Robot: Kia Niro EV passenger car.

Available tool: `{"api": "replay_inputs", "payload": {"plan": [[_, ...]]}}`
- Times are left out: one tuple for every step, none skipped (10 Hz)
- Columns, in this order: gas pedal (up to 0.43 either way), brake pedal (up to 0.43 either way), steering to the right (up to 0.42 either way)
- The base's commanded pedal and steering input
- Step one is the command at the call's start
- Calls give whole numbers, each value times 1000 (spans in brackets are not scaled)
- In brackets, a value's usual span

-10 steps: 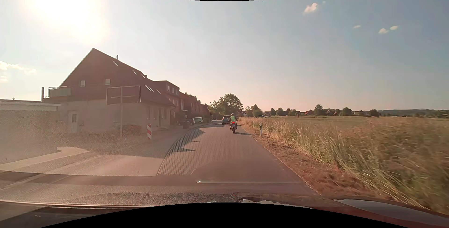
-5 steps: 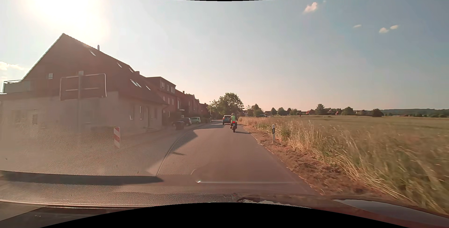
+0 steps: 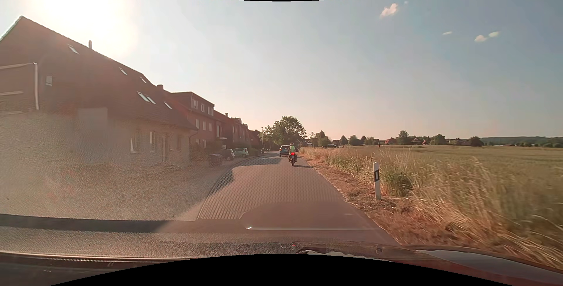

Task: Follow the waypoints while adhering to traffic rules and regulations

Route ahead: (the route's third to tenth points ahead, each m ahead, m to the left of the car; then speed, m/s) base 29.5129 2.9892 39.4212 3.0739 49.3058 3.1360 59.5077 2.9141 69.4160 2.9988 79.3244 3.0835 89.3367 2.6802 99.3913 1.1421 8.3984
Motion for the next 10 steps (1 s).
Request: {"api": "replay_inputs", "payload": {"plan": [[157,0,-2],[157,0,-2],[157,0,-2],[157,0,-2],[157,0,-2],[157,0,-2],[157,0,-2],[157,0,-4],[157,0,-5],[157,0,-5]]}}
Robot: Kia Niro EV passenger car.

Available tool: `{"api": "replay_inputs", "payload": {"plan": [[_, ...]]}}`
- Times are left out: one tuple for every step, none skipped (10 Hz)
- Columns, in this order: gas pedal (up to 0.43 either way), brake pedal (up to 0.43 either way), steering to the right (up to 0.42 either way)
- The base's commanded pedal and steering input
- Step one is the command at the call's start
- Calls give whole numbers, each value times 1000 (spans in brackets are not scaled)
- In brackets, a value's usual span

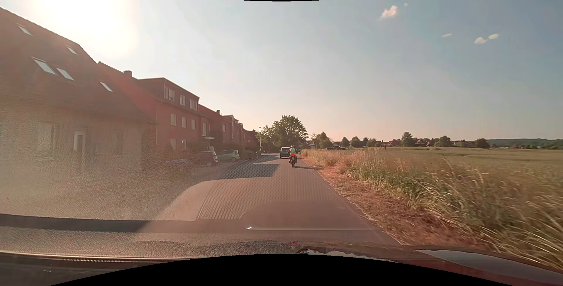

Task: Follow the waypoints while adhering to traffic rules and regulations

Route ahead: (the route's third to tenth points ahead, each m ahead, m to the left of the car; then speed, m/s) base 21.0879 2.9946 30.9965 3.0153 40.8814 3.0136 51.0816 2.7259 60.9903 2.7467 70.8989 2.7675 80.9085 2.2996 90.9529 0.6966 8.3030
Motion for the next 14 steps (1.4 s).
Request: {"api": "replay_inputs", "payload": {"plan": [[157,0,-5],[157,0,-4],[157,0,-4],[157,0,-4],[157,0,-4],[157,0,-4],[157,0,-4],[157,0,-4],[157,0,-4],[157,0,-3],[157,0,-3],[157,0,-3],[157,0,-3],[157,0,-3]]}}
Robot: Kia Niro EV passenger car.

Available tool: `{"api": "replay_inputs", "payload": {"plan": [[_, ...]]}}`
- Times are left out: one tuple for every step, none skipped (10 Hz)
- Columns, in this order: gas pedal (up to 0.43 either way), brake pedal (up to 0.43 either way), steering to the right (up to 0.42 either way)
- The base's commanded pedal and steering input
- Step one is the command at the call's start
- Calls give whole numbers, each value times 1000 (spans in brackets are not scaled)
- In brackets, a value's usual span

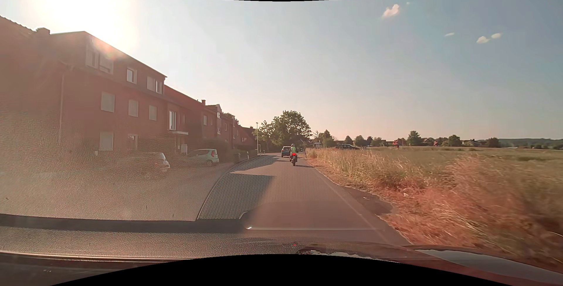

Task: Follow the waypoints while adhering to traffic rules and regulations

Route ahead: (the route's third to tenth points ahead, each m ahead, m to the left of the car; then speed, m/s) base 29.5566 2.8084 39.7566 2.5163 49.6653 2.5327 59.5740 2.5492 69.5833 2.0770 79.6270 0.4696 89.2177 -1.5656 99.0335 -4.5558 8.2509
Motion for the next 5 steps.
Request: {"api": "replay_inputs", "payload": {"plan": [[157,0,-3],[157,0,-3],[157,0,-2],[157,0,-2],[157,0,-2]]}}
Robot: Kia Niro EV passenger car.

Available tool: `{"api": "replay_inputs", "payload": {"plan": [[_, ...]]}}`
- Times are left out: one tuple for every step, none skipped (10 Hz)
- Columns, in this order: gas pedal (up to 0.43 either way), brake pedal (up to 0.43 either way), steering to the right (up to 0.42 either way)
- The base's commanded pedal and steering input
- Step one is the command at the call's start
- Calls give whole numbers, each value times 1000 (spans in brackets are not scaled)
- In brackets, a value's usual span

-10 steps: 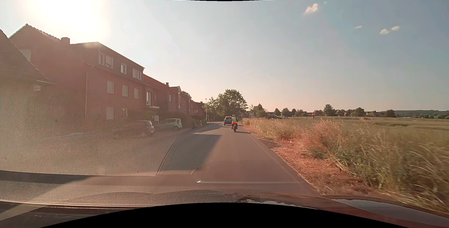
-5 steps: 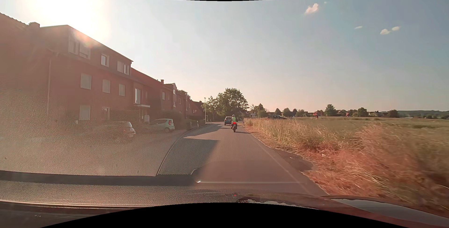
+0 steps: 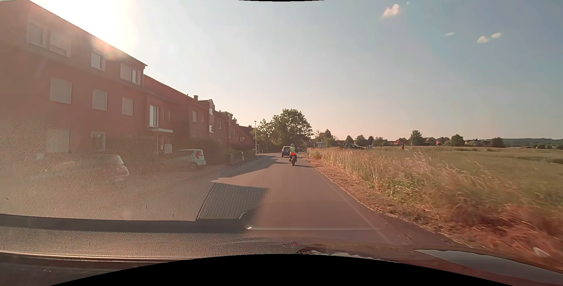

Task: Follow the waypoints while adhering to traffic rules and regulations

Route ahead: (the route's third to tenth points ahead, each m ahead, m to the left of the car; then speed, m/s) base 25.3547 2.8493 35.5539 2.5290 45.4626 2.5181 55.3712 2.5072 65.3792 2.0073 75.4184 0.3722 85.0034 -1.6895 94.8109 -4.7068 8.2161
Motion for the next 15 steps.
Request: {"api": "replay_inputs", "payload": {"plan": [[157,0,-2],[157,0,-2],[157,0,-2],[157,0,-2],[157,0,-2],[157,0,-1],[157,0,-2],[157,0,-2],[157,0,-2],[157,0,-1],[157,0,-2],[157,0,-2],[157,0,-1],[157,0,-1],[157,0,-1]]}}
